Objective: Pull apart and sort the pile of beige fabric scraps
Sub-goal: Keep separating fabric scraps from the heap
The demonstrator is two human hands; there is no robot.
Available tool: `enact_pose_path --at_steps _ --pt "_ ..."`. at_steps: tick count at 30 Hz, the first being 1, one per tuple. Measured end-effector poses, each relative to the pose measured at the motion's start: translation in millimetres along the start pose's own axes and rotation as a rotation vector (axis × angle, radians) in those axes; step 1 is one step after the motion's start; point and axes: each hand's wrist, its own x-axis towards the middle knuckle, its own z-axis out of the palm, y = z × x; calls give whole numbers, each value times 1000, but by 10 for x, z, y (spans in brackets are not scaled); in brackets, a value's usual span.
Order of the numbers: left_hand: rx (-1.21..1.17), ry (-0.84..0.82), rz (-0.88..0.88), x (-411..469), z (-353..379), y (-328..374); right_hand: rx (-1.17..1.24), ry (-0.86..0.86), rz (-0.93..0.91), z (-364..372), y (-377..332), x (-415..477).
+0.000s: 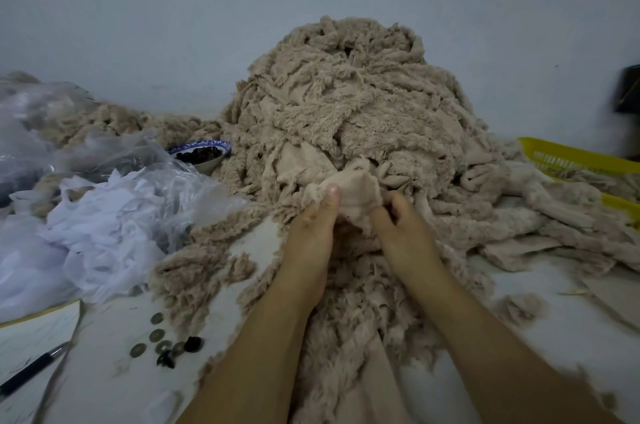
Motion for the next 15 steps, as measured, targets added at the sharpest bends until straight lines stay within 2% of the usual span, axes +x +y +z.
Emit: enact_pose_path --at_steps 2,4,6,8,11,13,15 --pt "-63 80 -9 27 -16 8 160 69 97 -51 8 45" --pt "-145 132 -22 66 -39 21 339 43 178 -80 -4 71" --pt "-191 127 -18 80 -51 30 441 -12 182 -97 -8 64" --pt "-201 89 9 68 -51 34 322 -117 107 -82 -17 23" --pt "-247 47 37 43 -67 54 -39 -288 -20 4 -30 -69" --pt "-324 53 45 55 -87 53 -212 -283 -76 42 45 -52" --pt "-345 49 68 67 -87 50 -246 -182 -53 12 48 -18"
